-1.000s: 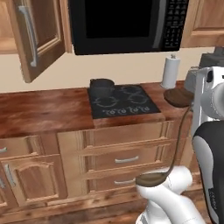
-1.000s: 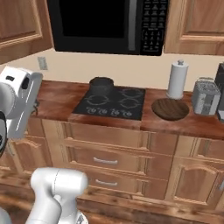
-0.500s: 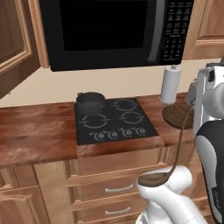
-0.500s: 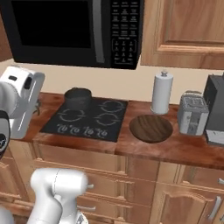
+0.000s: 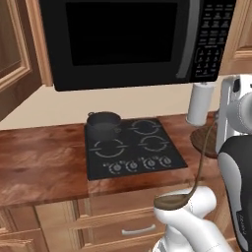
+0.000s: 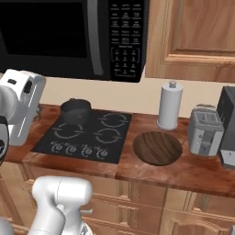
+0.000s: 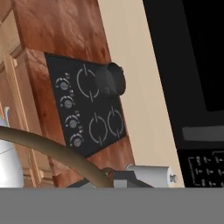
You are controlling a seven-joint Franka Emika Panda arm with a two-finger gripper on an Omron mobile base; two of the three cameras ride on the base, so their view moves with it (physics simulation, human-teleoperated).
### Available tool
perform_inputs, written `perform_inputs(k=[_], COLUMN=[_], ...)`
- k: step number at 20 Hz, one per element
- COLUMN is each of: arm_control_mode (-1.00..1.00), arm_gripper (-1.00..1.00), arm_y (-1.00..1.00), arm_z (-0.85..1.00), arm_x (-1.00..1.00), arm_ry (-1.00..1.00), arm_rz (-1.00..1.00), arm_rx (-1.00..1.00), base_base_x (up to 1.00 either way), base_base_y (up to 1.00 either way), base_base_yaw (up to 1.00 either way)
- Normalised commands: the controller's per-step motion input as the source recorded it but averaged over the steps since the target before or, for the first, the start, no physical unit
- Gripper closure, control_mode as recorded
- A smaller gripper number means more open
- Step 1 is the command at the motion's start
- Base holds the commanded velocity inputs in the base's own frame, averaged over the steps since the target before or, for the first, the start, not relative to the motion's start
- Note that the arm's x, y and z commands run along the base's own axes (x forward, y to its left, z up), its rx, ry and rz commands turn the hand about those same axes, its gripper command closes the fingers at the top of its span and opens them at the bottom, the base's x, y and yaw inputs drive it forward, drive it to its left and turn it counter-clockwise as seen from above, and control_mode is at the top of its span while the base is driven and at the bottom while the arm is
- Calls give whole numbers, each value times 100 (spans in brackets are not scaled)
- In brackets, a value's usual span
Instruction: Open the cabinet and move the ladle to the pot. Then close the cabinet.
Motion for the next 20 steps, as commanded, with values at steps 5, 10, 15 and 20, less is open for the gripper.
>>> perform_inputs(k=[5,10,15,20], arm_control_mode=[100,100,100,-100], arm_gripper=[100,100,100,100], arm_y=[0,0,0,2], arm_z=[0,0,0,0], arm_x=[0,0,0,3], arm_ry=[0,0,0,0], arm_rz=[0,0,0,-1], arm_rx=[0,0,0,1], base_base_x=[52,61,45,18], base_base_y=[6,15,20,17], base_base_yaw=[0,0,0,-1])
